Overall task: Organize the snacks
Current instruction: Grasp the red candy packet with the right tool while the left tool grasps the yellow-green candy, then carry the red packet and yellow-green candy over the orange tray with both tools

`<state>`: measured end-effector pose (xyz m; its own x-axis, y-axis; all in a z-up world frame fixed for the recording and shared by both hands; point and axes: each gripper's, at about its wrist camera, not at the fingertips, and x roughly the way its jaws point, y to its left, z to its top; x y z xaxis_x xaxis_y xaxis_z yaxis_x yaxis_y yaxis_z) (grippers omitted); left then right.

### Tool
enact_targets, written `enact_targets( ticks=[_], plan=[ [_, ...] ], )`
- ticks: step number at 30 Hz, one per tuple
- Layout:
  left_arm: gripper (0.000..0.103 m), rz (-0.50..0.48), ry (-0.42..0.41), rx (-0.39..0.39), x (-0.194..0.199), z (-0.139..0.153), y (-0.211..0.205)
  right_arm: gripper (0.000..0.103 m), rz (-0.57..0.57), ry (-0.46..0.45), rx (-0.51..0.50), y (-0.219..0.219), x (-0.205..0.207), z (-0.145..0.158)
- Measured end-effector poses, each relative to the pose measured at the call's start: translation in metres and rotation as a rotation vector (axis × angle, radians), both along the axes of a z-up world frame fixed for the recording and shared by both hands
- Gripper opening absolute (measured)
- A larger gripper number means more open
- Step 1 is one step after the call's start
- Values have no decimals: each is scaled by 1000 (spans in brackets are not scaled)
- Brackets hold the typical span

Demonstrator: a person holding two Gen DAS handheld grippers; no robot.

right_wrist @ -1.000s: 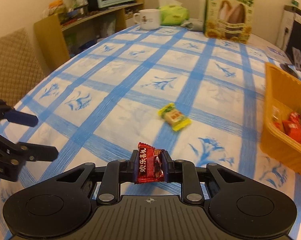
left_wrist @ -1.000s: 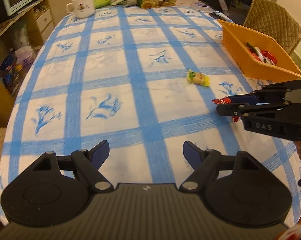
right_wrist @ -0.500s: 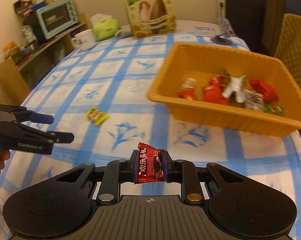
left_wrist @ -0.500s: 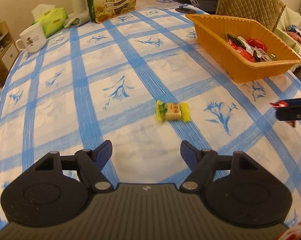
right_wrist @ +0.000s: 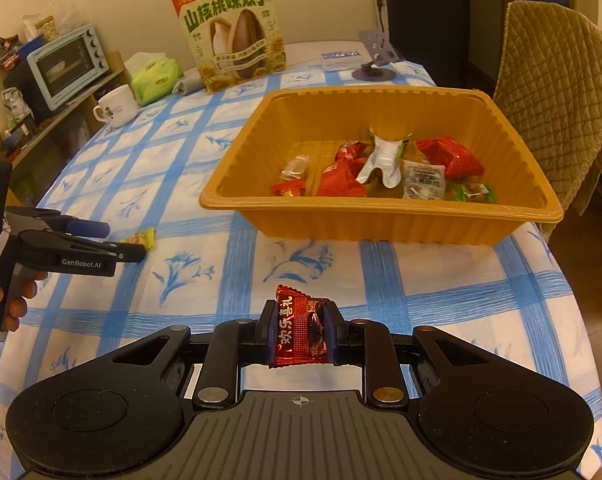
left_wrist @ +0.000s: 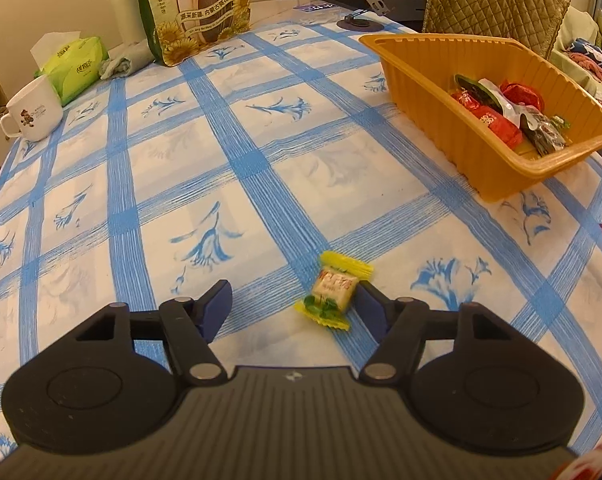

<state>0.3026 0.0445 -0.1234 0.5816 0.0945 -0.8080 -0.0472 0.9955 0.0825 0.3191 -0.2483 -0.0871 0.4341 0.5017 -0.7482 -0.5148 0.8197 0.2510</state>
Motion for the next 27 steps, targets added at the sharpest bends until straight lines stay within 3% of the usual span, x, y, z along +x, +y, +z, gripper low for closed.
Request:
enact_targets(
  ticks=[10, 27],
  plan=[
    [22, -36, 8, -62, 5, 2, -8, 24, -13, 6, 0, -6, 2, -1],
    [18, -1, 27, -110, -17, 12, -9, 24, 17, -6, 15, -2, -8, 10]
  ],
)
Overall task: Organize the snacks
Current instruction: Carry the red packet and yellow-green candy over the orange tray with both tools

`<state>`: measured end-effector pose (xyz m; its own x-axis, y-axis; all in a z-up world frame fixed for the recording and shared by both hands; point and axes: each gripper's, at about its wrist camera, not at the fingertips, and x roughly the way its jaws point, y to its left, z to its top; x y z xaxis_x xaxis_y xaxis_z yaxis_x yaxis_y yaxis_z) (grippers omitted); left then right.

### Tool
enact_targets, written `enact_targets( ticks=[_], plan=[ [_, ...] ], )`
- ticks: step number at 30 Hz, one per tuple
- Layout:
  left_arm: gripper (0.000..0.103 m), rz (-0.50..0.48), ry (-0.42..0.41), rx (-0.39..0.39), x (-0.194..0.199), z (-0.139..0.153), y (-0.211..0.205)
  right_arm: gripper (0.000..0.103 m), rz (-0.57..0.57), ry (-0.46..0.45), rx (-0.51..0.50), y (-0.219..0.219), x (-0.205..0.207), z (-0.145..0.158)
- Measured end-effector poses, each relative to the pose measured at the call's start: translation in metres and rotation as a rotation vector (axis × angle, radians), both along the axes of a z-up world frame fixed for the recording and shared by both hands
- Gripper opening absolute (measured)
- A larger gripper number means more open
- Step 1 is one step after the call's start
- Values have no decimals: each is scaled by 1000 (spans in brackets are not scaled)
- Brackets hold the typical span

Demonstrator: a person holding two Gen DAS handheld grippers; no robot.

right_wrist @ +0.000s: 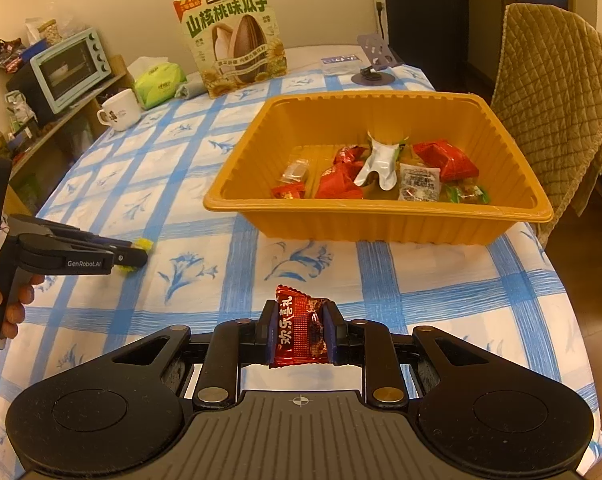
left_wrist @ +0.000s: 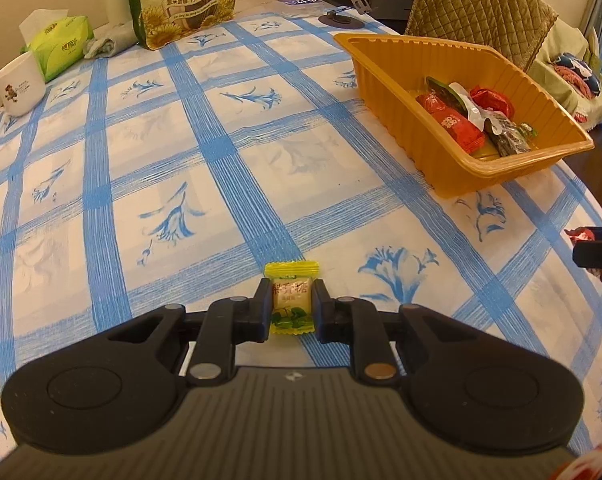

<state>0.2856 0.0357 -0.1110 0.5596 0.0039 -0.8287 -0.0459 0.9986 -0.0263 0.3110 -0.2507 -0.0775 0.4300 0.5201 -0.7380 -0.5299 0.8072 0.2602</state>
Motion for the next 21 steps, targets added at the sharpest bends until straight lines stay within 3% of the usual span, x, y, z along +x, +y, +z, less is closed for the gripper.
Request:
enact_targets(
  ticks=[12, 21],
  plan=[
    [18, 8, -82, -54, -38, 50, -19, 24, 41, -21, 59, 0, -4, 19],
    [18, -34, -150, -57, -24, 84, -55, 24, 69, -61, 96, -11, 14, 38]
  ],
)
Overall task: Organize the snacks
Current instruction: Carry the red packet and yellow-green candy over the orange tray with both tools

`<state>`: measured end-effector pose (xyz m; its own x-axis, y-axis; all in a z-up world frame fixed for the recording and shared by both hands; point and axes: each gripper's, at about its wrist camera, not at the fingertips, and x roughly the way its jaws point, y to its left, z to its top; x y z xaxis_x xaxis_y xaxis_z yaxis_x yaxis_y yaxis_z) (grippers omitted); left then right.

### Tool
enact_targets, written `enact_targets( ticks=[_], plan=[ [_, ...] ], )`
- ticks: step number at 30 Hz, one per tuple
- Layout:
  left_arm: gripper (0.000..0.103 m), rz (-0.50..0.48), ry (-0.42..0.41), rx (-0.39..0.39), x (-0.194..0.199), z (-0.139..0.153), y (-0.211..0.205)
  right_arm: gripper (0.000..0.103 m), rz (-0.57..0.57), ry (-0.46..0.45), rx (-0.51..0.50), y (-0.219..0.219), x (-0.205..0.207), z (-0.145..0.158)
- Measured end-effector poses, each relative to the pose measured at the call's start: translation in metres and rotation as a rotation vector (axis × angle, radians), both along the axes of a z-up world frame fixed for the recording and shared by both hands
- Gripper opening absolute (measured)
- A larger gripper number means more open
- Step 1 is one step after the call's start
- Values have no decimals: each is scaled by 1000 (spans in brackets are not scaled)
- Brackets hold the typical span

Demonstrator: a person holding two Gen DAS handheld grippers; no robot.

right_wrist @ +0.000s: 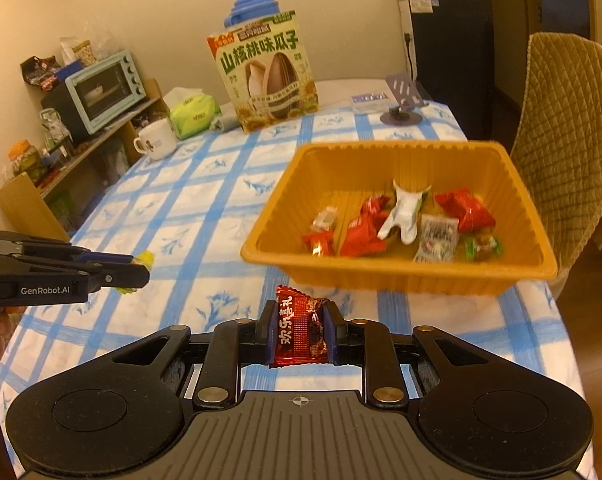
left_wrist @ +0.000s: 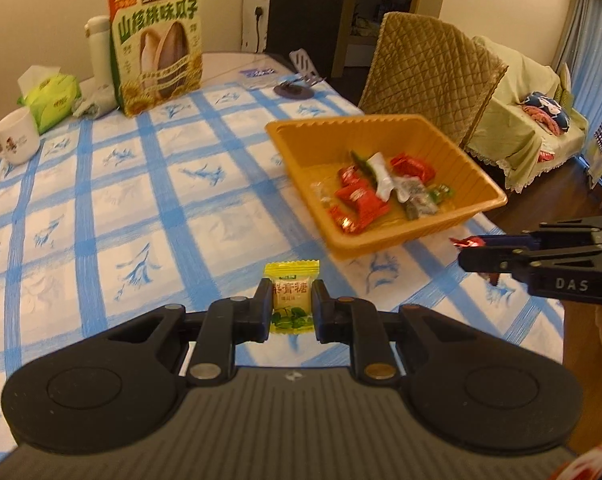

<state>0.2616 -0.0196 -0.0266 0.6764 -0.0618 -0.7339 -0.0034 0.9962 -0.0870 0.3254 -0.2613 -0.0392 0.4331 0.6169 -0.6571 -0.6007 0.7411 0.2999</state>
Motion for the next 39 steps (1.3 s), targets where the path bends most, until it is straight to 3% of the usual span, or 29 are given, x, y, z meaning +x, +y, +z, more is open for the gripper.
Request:
enact_targets(
  ticks=[13, 26, 39],
  plan=[
    [18, -8, -38, 38, 84, 11, -46, 24, 27, -27, 27, -5, 75, 11],
    [18, 60, -5, 50, 160, 1, -52, 24, -12, 37, 85, 2, 155, -2],
    [18, 86, 38, 67, 203, -21, -53, 24, -40, 80, 96, 8, 193, -22]
  ],
)
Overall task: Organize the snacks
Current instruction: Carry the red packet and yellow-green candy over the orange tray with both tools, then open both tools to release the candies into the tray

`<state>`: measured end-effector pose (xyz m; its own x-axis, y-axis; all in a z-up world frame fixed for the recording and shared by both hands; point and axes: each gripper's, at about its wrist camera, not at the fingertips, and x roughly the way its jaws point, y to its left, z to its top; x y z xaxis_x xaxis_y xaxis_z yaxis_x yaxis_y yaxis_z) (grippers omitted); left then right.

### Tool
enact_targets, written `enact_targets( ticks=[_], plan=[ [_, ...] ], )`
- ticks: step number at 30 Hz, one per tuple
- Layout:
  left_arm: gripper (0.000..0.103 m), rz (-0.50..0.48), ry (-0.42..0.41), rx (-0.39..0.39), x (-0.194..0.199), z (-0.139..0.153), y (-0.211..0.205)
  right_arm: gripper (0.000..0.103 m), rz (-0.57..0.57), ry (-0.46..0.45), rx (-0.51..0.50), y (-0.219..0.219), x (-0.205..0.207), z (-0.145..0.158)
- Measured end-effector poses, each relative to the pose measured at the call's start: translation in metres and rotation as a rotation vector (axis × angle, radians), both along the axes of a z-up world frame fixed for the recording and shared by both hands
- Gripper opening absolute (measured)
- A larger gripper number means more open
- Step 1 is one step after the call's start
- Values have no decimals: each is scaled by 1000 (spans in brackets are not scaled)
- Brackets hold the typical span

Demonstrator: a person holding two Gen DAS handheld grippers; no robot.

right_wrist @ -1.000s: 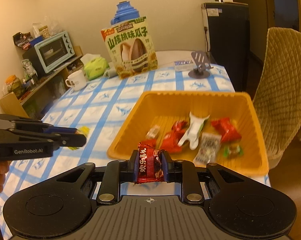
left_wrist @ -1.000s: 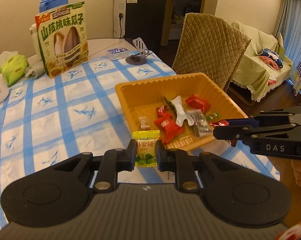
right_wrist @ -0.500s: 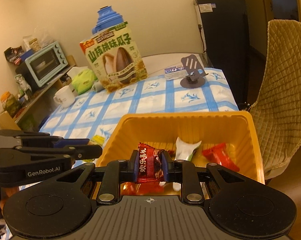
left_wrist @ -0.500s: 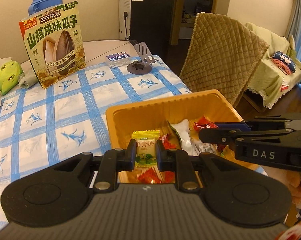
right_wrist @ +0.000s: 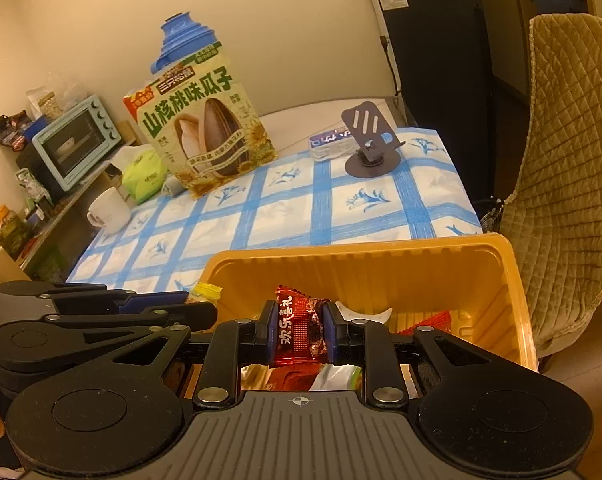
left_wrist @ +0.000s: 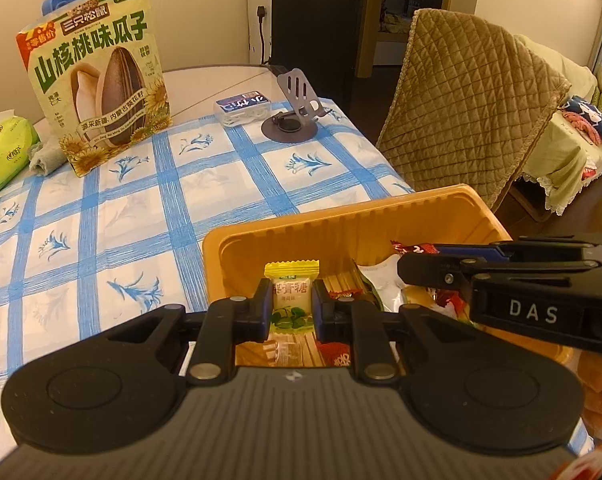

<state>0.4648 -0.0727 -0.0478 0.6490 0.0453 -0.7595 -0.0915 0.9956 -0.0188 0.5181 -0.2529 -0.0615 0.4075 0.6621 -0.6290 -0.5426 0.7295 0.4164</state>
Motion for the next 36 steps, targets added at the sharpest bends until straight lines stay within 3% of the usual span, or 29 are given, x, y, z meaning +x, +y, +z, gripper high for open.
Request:
enact_targets(
  ticks=[15, 30, 36],
  plan=[
    [25, 22, 24, -13, 3, -12, 0, 24, -4, 36, 21, -13, 7, -9],
    [27, 89, 11, -12, -4, 2, 12, 24, 56, 43, 31, 11, 19, -10],
    [33, 114, 8, -8, -11, 7, 16, 25, 56, 33, 46, 20, 23, -9]
  ],
)
